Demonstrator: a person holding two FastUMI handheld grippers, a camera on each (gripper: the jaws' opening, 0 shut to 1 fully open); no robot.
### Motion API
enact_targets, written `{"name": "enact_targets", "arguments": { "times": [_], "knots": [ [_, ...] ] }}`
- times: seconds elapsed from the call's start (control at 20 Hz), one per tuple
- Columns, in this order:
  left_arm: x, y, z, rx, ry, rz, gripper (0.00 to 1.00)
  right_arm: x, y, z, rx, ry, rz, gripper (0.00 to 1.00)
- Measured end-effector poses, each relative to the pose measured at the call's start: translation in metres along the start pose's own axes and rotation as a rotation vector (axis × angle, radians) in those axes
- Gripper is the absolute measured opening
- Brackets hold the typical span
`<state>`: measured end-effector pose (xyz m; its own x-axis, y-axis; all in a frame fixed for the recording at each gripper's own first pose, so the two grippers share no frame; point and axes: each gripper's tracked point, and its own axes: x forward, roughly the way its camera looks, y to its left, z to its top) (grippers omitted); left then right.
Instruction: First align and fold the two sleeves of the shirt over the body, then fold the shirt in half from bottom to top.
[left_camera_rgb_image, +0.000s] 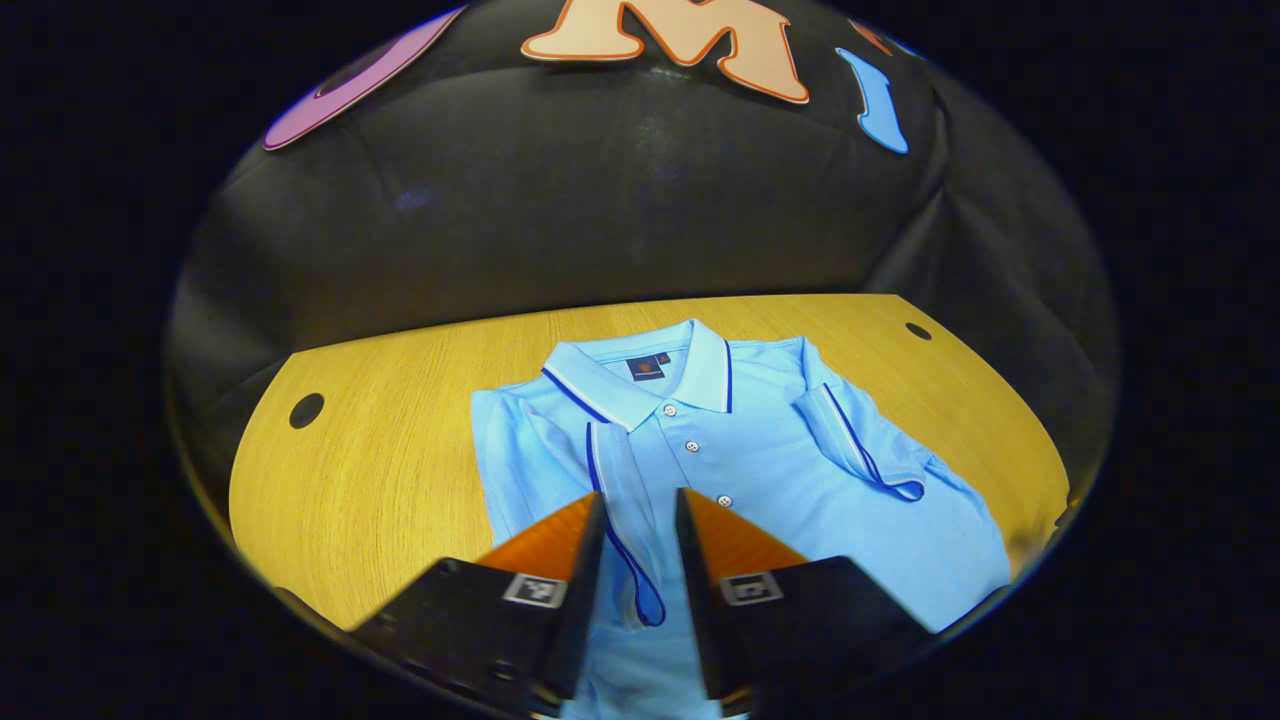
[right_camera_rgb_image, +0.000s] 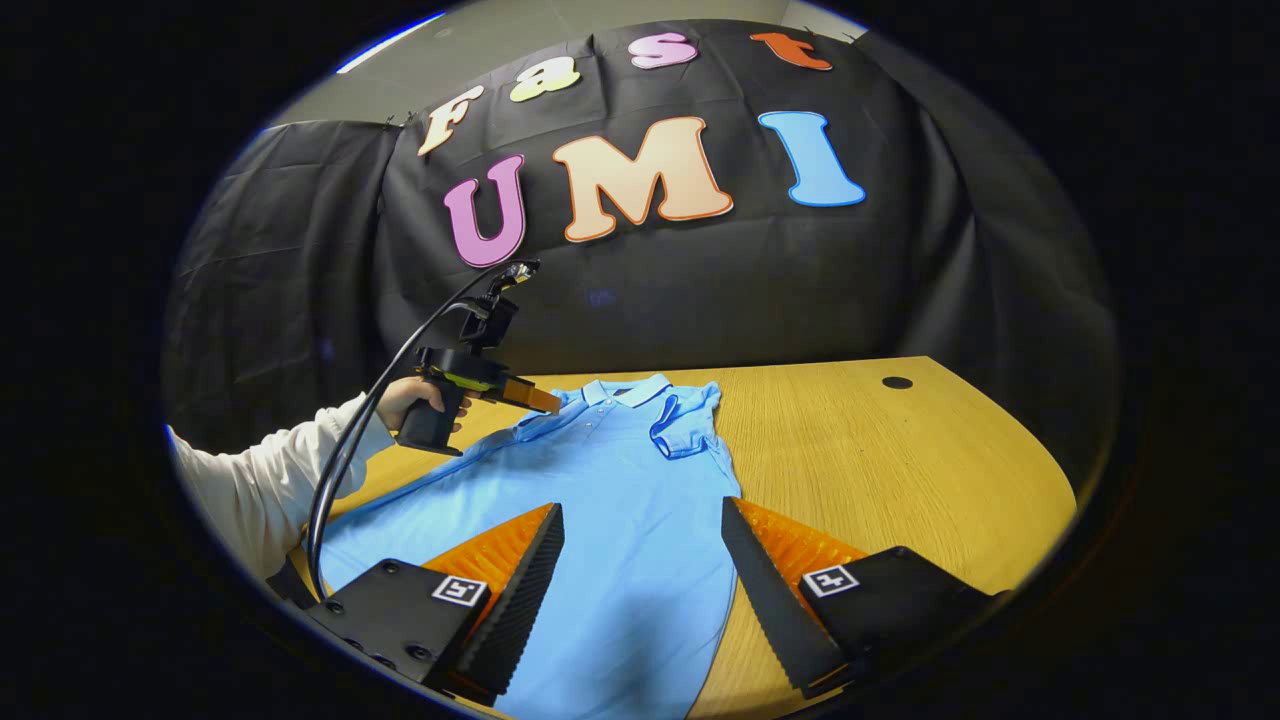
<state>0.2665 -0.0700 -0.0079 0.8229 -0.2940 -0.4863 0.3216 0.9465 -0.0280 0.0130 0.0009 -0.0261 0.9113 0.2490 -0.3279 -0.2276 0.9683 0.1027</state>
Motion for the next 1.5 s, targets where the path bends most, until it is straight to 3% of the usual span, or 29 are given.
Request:
{"name": "enact_targets", "arguments": {
  "times": [0.15, 0.2, 0.45, 0.7, 0.9, 1.1, 1.5],
  "knots": [
    [-0.023, 0.005, -0.008, -0.018, -0.005, 0.019, 1.00, 0.001, 0.004, -0.004, -0.004, 0.011, 0.007, 0.98],
    [-0.036, 0.007, -0.010, -0.019, -0.011, 0.020, 0.96, 0.001, 0.005, -0.004, -0.008, 0.013, 0.007, 0.98],
    [-0.111, 0.009, -0.041, 0.002, -0.042, 0.039, 0.96, -0.008, 0.015, -0.015, -0.027, 0.032, 0.015, 0.98],
    [-0.194, -0.019, -0.096, -0.053, -0.049, -0.021, 0.96, -0.034, 0.020, -0.037, -0.041, 0.073, 0.014, 0.98],
    [-0.246, -0.031, -0.141, -0.035, -0.054, -0.013, 0.96, -0.059, 0.025, -0.058, -0.074, 0.118, 0.007, 0.98],
    [-0.279, -0.046, -0.181, -0.074, -0.050, -0.032, 0.96, -0.083, 0.026, -0.078, -0.122, 0.164, -0.012, 0.99],
    [-0.306, -0.049, -0.257, -0.094, 0.018, 0.023, 0.96, -0.118, 0.028, -0.106, -0.155, 0.220, -0.038, 0.99]
  ]
}}
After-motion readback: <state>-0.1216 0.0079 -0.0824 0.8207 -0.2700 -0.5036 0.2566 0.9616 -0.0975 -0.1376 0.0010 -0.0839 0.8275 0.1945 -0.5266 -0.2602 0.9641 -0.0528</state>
